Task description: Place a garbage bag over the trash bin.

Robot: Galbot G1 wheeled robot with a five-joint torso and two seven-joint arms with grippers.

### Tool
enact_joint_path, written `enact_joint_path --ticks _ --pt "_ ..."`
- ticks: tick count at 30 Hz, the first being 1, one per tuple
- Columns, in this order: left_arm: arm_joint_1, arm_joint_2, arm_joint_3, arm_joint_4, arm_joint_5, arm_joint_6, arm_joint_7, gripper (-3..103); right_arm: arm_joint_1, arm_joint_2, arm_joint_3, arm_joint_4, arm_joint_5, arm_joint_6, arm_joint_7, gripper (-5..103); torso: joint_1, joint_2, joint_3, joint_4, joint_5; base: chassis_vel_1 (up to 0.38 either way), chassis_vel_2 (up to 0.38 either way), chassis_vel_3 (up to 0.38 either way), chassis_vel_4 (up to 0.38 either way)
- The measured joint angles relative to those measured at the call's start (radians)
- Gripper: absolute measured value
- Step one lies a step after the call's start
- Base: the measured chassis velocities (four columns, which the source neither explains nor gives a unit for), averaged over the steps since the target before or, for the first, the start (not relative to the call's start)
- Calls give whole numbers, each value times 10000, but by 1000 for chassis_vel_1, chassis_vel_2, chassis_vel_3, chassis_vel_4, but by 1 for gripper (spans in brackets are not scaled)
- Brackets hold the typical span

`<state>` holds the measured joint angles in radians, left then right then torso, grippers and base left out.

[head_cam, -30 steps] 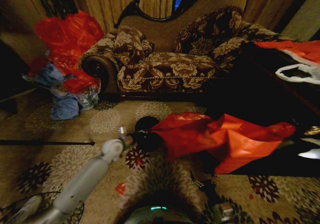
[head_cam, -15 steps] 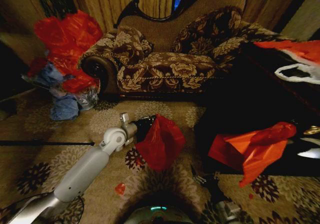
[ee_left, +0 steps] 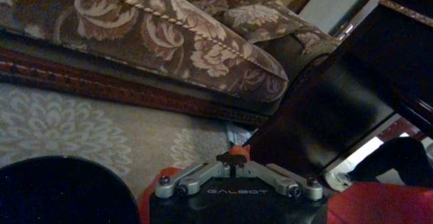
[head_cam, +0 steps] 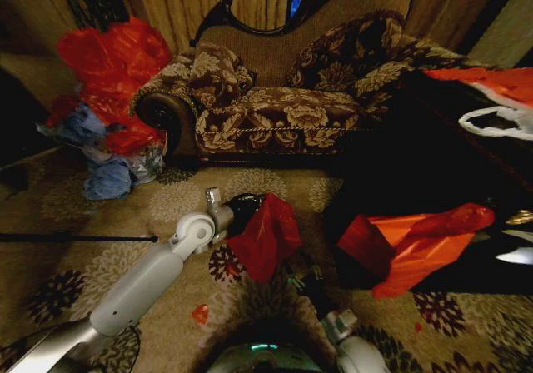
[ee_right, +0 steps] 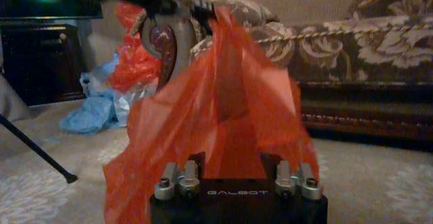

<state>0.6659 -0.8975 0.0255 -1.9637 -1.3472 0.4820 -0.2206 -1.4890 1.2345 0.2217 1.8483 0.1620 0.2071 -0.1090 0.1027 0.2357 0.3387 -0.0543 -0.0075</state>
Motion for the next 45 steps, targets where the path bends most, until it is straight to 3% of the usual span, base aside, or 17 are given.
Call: enact_joint_path --ticks 2,3,5,6,9,10,12,13,15,18,21,26,35,40,45 --pt "-117 196 28 -292 -314 69 -207 0 623 21 -292 -476 235 -26 256 51 0 0 -1 -1 3 0 0 0 0" --pt "-131 271 31 -377 -392 92 -239 0 819 -2 -424 -617 317 -51 344 44 0 0 0 0 3 0 0 0 0" --pt "-134 340 31 -447 -447 117 -253 0 1020 -36 -588 -776 416 -77 423 44 0 0 0 1 3 0 0 0 0" --pt "-124 430 31 -528 -537 151 -255 0 1442 -72 -813 -1034 555 -105 496 36 0 0 0 -2 0 0 0 0 0" --pt "-76 513 28 -614 -608 167 -256 0 2051 -66 -1080 -1360 697 -135 546 36 0 0 0 2 2 0 0 0 0" --pt "-43 554 27 -683 -639 170 -255 0 2512 -39 -1359 -1528 835 -204 659 27 1 -1 1 -2 -1 0 0 0 0" --pt "-38 572 26 -718 -672 171 -253 0 2761 -22 -1522 -1566 919 -256 745 27 0 -1 0 -2 -1 0 0 0 0" --pt "-49 598 33 -791 -735 172 -250 0 3184 13 -1829 -1577 1129 -393 933 19 0 -1 0 1 1 0 0 0 0" --pt "-92 607 63 -833 -767 173 -249 0 3470 36 -2073 -1574 1299 -527 1109 19 0 -1 0 2 1 0 0 0 0" --pt "-423 560 236 -921 -882 167 -260 0 4512 3 -2835 -1507 1847 -932 1648 4 0 -2 0 3 1 0 0 0 0" --pt "-889 430 315 -1034 -1156 147 -476 0 5286 -163 -3255 -1537 2158 -1164 1867 1 1 -2 1 -1 0 0 0 0 0" --pt "-1509 365 283 -1396 -1671 136 -875 0 6246 -493 -3596 -1541 2605 -1469 2081 0 0 -2 0 -1 3 0 0 0 0" --pt "-1681 539 -105 -2044 -1809 31 -1211 0 7422 -822 -4148 -1671 3129 -1759 2296 0 -1 -1 -1 -2 2 0 0 0 0" --pt "-1108 741 -679 -1984 -1630 -163 -1599 0 8550 -346 -4963 -2669 3258 -1813 2339 0 -1 -2 -1 0 0 0 0 0 0" --pt "-24 713 -1048 -1543 -753 -677 -1724 0 9122 438 -5540 -3893 3212 -1795 2188 0 -1 -2 0 1 -2 0 0 0 0"
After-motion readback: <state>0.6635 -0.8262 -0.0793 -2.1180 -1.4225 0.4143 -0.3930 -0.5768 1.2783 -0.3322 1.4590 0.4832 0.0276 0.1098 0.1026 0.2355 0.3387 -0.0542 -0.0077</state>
